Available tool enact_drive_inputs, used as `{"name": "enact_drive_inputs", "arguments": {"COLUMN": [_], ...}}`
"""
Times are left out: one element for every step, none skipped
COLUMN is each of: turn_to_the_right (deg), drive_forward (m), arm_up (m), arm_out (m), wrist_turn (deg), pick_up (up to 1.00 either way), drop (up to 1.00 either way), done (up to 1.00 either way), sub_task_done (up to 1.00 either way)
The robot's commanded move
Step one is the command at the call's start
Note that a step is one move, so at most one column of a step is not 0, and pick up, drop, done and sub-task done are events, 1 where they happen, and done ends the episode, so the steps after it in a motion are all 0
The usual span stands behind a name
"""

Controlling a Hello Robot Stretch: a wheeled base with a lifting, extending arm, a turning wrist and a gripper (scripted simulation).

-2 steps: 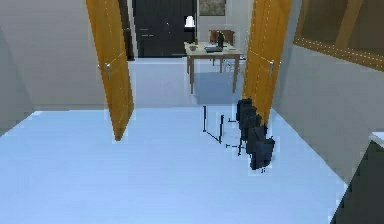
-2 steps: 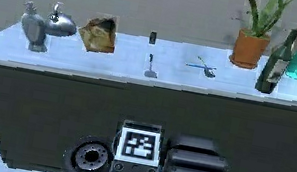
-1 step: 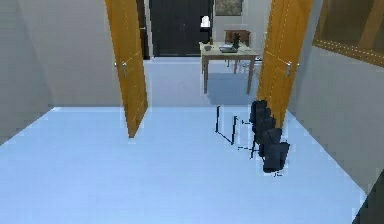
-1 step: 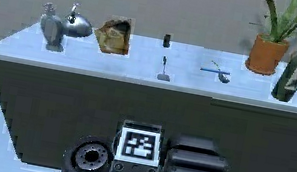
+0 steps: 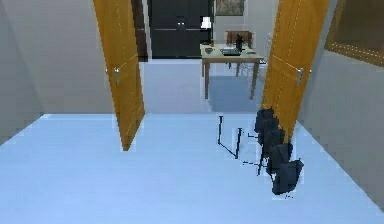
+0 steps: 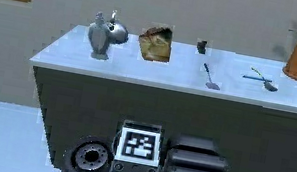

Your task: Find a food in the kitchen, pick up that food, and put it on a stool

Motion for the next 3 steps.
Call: {"name": "enact_drive_inputs", "arguments": {"turn_to_the_right": [12.0, 0.0, 21.0], "drive_forward": [0.0, 1.0, 0.0], "arm_up": [0.0, 0.0, 0.0], "arm_out": [0.0, 0.0, 0.0], "wrist_turn": [0.0, 0.0, 0.0], "pick_up": [0.0, 0.0, 0.0], "drop": [0.0, 0.0, 0.0], "done": [0.0, 0.0, 0.0], "sub_task_done": [0.0, 0.0, 0.0]}}
